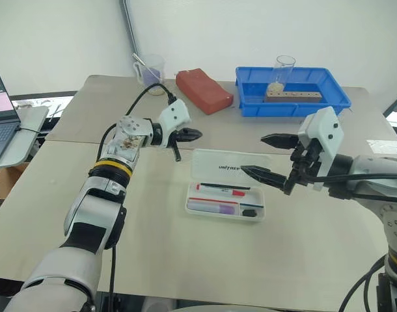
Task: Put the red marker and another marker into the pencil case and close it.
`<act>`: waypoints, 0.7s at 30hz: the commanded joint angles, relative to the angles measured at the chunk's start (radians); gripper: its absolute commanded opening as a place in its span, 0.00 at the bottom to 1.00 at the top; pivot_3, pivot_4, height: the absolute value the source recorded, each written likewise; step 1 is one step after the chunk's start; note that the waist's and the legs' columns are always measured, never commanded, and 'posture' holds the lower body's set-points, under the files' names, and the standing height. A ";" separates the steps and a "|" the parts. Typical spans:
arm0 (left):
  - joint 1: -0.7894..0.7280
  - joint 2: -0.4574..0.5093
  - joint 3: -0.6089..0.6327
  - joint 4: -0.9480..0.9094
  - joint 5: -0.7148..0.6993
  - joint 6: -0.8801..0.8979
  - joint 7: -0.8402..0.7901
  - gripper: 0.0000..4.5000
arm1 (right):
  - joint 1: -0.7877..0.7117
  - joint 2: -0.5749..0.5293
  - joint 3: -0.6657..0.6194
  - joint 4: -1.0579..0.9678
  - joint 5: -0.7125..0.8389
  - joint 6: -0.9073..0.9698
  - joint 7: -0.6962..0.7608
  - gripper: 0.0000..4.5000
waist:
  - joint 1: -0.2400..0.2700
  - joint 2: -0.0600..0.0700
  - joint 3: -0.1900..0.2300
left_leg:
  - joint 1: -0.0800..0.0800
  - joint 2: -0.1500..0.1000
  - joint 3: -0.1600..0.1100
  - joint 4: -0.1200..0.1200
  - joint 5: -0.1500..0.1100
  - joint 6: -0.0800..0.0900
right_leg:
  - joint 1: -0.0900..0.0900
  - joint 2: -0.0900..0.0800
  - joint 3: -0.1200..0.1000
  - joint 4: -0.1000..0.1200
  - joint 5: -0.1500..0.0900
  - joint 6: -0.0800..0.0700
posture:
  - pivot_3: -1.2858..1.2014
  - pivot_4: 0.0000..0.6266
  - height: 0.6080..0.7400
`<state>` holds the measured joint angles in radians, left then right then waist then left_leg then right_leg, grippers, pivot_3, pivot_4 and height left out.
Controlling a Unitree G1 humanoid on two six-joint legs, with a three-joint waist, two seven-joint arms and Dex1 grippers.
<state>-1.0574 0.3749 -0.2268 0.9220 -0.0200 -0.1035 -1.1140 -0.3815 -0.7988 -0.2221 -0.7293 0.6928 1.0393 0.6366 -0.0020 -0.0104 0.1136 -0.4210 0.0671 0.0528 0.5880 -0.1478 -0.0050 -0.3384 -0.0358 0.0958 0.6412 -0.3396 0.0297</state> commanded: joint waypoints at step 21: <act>0.295 0.109 -0.100 -0.638 -0.019 0.099 -0.367 0.00 | 0.116 -0.180 0.015 -0.004 0.082 -0.053 0.138 1.00 | -0.010 0.001 0.000 | 0.001 0.000 -0.001 0.000 0.000 0.000 | 0.003 0.000 0.000 -0.002 0.000 0.000 | 0.52 0.24 1.00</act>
<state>-0.7605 0.4752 -0.3198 0.3483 -0.0388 0.0040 -1.4859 -0.2681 -0.9671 -0.2140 -0.7247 0.7947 1.0286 0.7654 -0.0116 -0.0095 0.1132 -0.4200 0.0674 0.0519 0.5889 -0.1478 -0.0050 -0.3350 -0.0361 0.0960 0.6404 -0.3397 0.0295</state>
